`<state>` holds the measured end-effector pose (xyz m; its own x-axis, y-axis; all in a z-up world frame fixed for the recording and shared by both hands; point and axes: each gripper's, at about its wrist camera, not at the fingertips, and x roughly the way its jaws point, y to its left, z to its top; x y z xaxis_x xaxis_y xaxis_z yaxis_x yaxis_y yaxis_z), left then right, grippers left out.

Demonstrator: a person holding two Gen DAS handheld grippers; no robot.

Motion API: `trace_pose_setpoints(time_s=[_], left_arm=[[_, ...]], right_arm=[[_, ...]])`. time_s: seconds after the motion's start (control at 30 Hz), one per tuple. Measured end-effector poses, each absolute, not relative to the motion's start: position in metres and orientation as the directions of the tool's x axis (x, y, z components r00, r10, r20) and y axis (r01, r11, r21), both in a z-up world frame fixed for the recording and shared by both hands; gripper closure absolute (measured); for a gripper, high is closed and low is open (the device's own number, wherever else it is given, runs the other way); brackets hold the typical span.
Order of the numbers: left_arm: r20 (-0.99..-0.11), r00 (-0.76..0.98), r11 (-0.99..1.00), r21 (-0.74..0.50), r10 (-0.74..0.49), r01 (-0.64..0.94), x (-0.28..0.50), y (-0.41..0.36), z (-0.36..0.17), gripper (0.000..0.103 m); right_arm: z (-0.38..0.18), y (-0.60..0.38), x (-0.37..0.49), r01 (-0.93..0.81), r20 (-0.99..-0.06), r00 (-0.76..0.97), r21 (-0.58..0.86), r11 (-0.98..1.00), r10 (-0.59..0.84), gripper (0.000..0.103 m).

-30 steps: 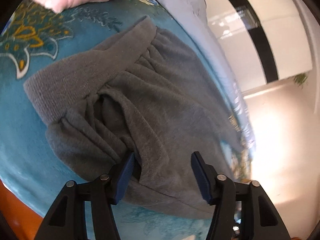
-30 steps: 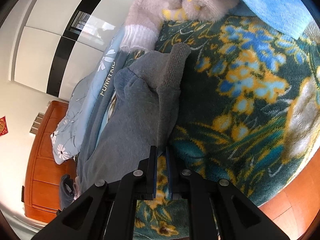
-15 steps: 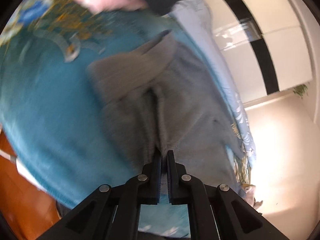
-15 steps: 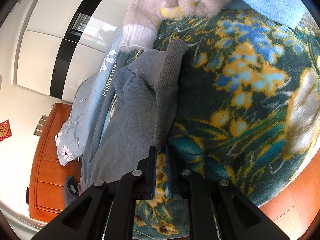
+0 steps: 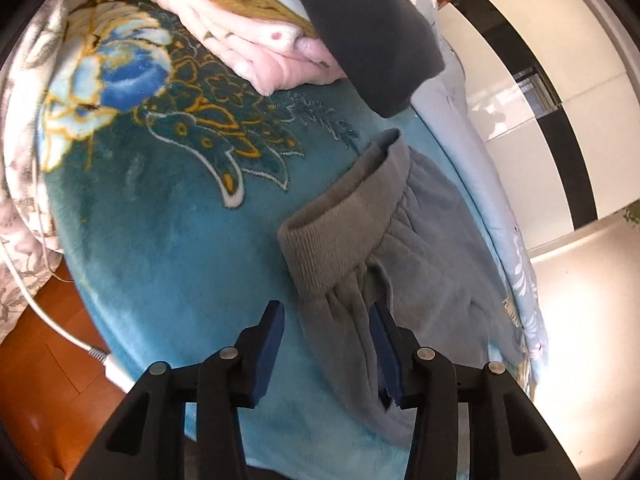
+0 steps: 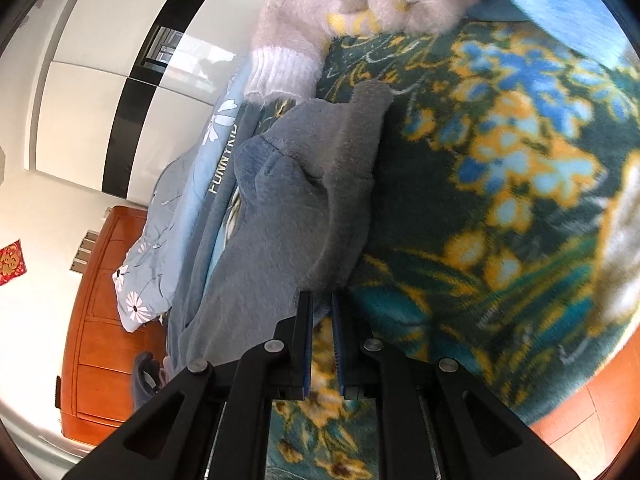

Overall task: Fold clothes
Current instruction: 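Fold the sleeve cuff with the left gripper across the sweatshirt body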

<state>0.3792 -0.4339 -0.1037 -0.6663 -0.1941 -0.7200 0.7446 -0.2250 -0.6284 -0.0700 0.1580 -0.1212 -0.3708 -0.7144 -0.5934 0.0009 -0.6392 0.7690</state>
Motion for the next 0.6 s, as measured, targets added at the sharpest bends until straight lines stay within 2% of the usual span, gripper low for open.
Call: trace_pose_setpoints(time_s=[0.1, 0.17, 0.2, 0.37, 0.43, 0.47, 0.5, 0.6], left_arm=[[-0.722, -0.667, -0.234, -0.627, -0.187, 0.744, 0.355, -0.43, -0.119, 0.058], [-0.725, -0.663, -0.229, -0.624, -0.187, 0.747, 0.35, -0.431, -0.123, 0.08], [-0.734, -0.652, -0.223, -0.615, -0.189, 0.757, 0.35, -0.432, -0.125, 0.086], [-0.684, -0.707, -0.158, -0.689, -0.177, 0.707, 0.359, -0.437, -0.137, 0.089], [-0.666, -0.726, -0.143, -0.713, -0.168, 0.687, 0.363, -0.438, -0.142, 0.089], [-0.663, -0.73, -0.147, -0.715, -0.167, 0.683, 0.362, -0.437, -0.143, 0.089], [-0.66, -0.733, -0.151, -0.717, -0.166, 0.68, 0.361, -0.437, -0.145, 0.089], [-0.658, -0.734, -0.171, -0.714, -0.169, 0.679, 0.354, -0.437, -0.145, 0.089]], right_arm=[[-0.115, 0.157, -0.078, 0.009, -0.595, -0.38, 0.763, -0.646, -0.709, 0.094], [-0.112, 0.157, -0.083, 0.009, -0.599, -0.386, 0.758, -0.652, -0.701, 0.094], [-0.112, 0.157, -0.085, 0.006, -0.603, -0.386, 0.755, -0.655, -0.699, 0.094], [-0.113, 0.162, -0.091, 0.01, -0.576, -0.403, 0.774, -0.633, -0.711, 0.093], [-0.116, 0.164, -0.088, 0.018, -0.554, -0.408, 0.79, -0.613, -0.726, 0.083], [-0.117, 0.165, -0.087, 0.023, -0.545, -0.41, 0.796, -0.605, -0.731, 0.071], [-0.117, 0.164, -0.086, 0.036, -0.546, -0.41, 0.791, -0.61, -0.731, 0.065], [-0.118, 0.159, -0.089, 0.05, -0.552, -0.407, 0.782, -0.621, -0.728, 0.065]])
